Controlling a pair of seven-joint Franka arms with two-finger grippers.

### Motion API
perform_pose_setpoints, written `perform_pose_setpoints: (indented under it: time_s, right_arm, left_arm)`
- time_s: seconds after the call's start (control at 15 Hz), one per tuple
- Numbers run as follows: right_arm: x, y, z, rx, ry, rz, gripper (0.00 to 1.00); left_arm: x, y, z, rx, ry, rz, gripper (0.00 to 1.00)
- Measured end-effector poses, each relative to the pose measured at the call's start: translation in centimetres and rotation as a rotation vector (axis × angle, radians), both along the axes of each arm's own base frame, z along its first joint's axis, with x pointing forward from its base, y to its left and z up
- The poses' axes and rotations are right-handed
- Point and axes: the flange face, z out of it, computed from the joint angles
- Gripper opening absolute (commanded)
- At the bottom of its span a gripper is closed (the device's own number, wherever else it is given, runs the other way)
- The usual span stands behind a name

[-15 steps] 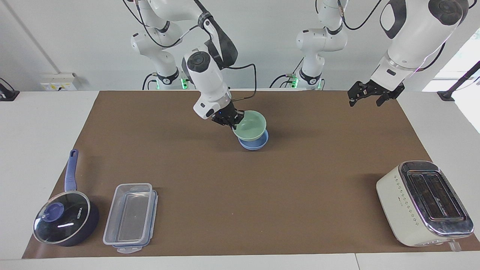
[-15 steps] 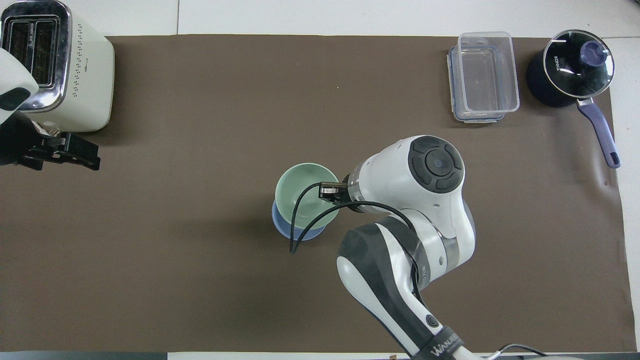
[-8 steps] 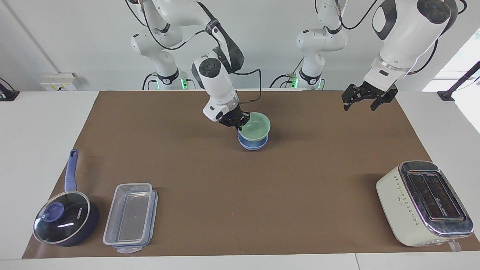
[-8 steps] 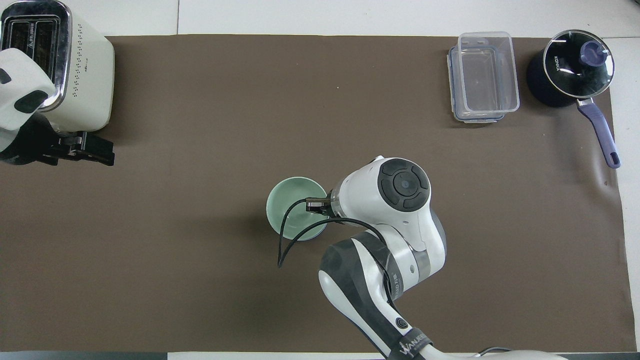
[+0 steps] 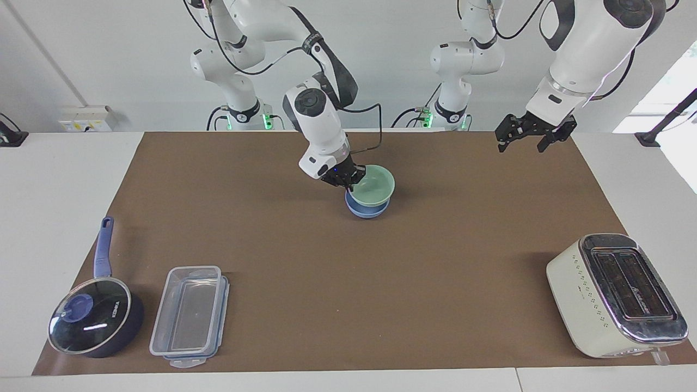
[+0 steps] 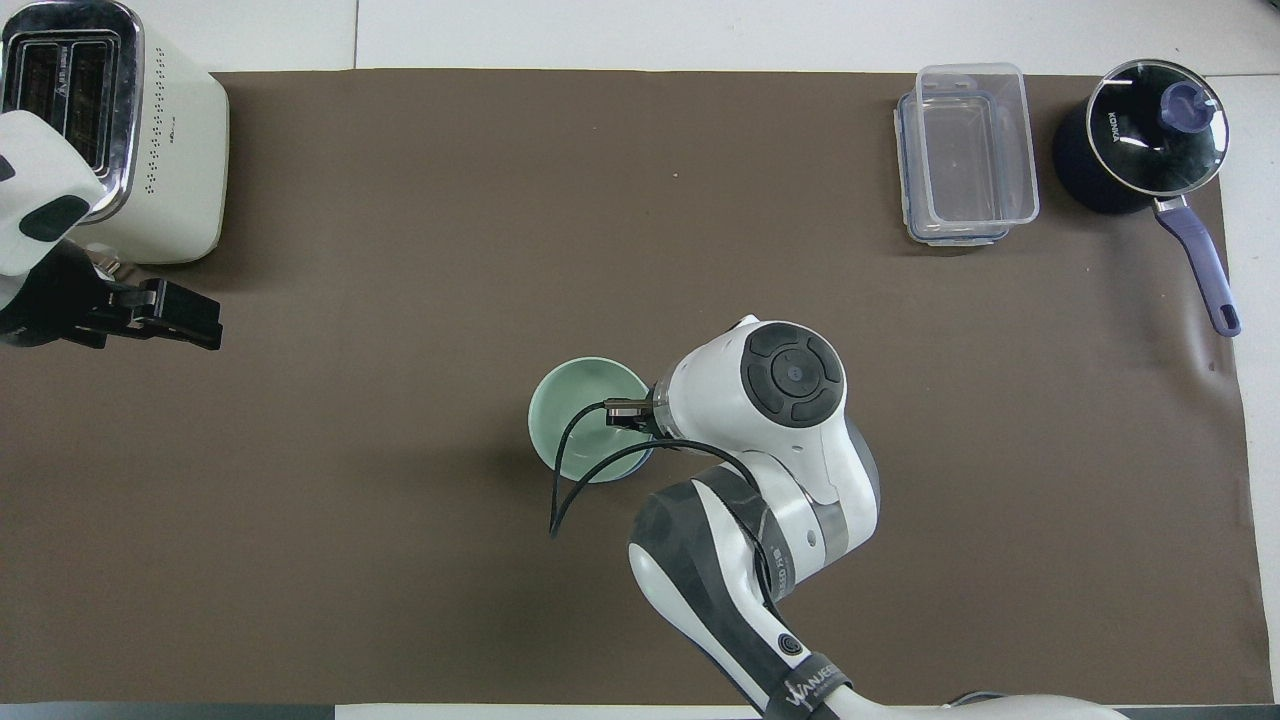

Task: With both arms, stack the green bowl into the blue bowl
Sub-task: 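Hold the green bowl seated inside the blue bowl with the right gripper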

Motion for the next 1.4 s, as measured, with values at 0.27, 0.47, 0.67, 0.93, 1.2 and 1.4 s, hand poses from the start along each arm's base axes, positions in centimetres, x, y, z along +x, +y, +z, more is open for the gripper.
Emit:
perform_pose_setpoints:
  time_s: [0.27,0.47,0.67,0.93,1.2,1.4]
  right_arm:
    - [0.1,0.0,-1.1,-0.033,-0.006,0.023,0.0]
    - [0.1,0.0,-1.5,-0.042,-0.004,0.029,0.0]
    - [0.1,0.1,-1.4,-0.043,-0.007,0.031,0.02]
    - [0.1,0.1,-1.4,-0.05,-0.012,0.038,0.09]
    - [0.1,0.0,-1.4,-0.056,-0.017,0.043,0.4]
    - [0.2,0.1,-1.4,-0.055,-0.019,0.04,0.54]
  left_arm:
    - [-0.3,0.0,-0.1,0.002,0.01,-0.001,1.0]
    - [-0.5,0.0,0.2,0.003,0.008,-0.001,1.0]
    - [-0.7,0.0,0.3,0.003,0.005,-0.002,1.0]
    - [-0.9,-0.1,0.3,0.003,0.005,-0.003,1.0]
    - [-1.0,-0.2,0.4,0.003,0.003,-0.005,1.0]
    - [-1.1,-0.2,0.8,0.003,-0.002,-0.005,1.0]
